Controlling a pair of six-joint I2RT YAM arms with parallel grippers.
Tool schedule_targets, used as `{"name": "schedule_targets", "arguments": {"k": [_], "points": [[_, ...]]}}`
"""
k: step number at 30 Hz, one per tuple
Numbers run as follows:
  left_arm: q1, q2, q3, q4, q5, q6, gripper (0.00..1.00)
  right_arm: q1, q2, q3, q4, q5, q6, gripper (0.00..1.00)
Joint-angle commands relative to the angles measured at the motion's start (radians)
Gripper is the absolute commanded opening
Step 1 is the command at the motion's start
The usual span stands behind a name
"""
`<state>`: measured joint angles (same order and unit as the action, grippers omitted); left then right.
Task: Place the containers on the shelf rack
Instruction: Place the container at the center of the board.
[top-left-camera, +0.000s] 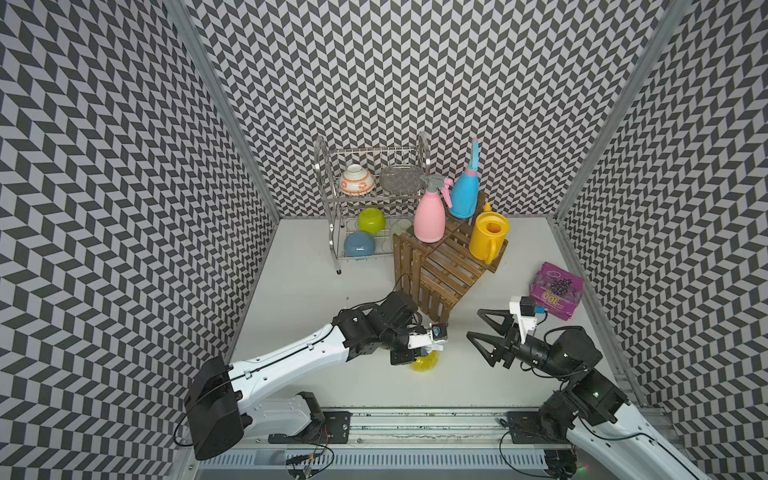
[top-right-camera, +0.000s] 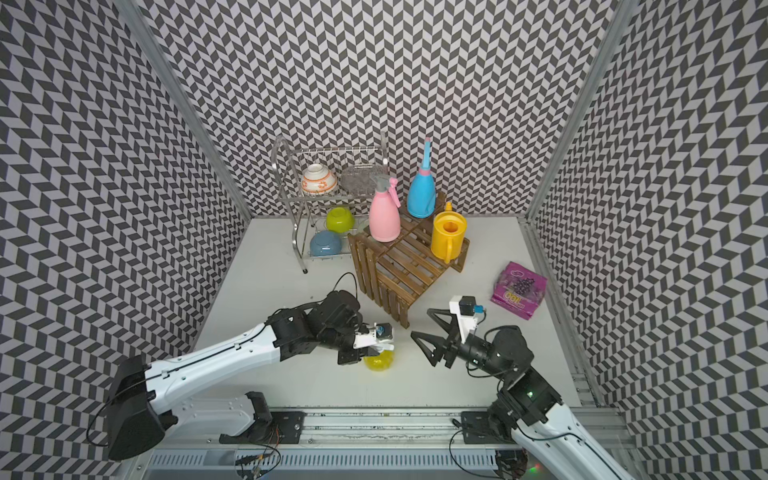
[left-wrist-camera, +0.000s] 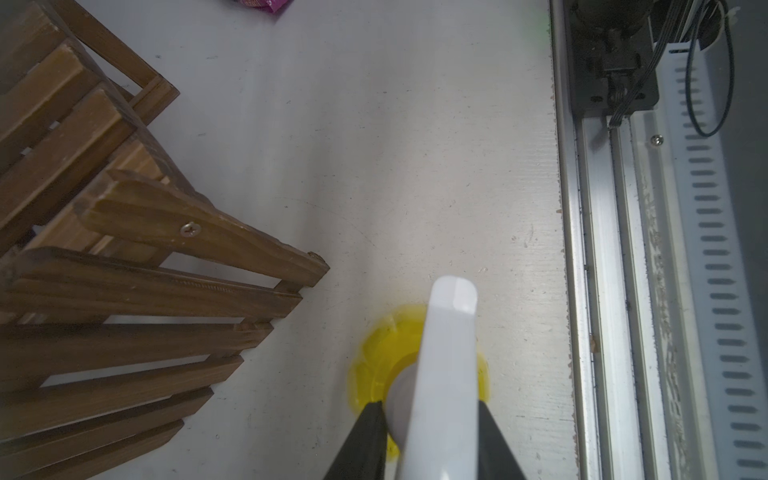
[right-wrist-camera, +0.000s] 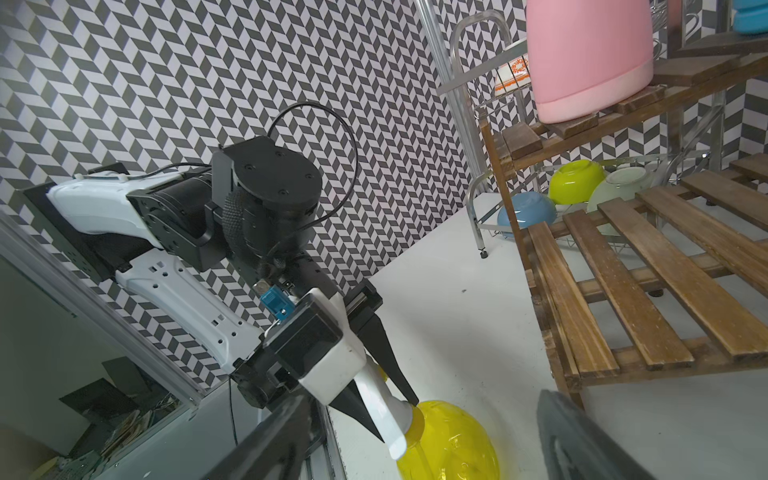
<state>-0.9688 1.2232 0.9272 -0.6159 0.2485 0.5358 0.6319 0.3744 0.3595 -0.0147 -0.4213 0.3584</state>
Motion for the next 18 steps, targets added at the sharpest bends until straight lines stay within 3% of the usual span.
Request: {"name": "schedule_targets", "arguments": {"k": [1, 12, 18], "points": [[-0.005, -0.038, -0.014, 0.03, 0.013, -0.006, 0.37, -0.003, 0.005, -0.005, 0.05, -0.016, -0.001, 0.88], [-0.004, -0.094, -0.033, 0.029, -0.003, -0.009, 0.44, -0.003, 0.019, -0.004, 0.052, -0.04, 0.001, 0.88], [-0.004, -0.186, -0.03, 0.036, 0.039, 0.01, 0.6, -0.003, 0.067, -0.003, 0.117, -0.234, -0.027, 0.88]]}}
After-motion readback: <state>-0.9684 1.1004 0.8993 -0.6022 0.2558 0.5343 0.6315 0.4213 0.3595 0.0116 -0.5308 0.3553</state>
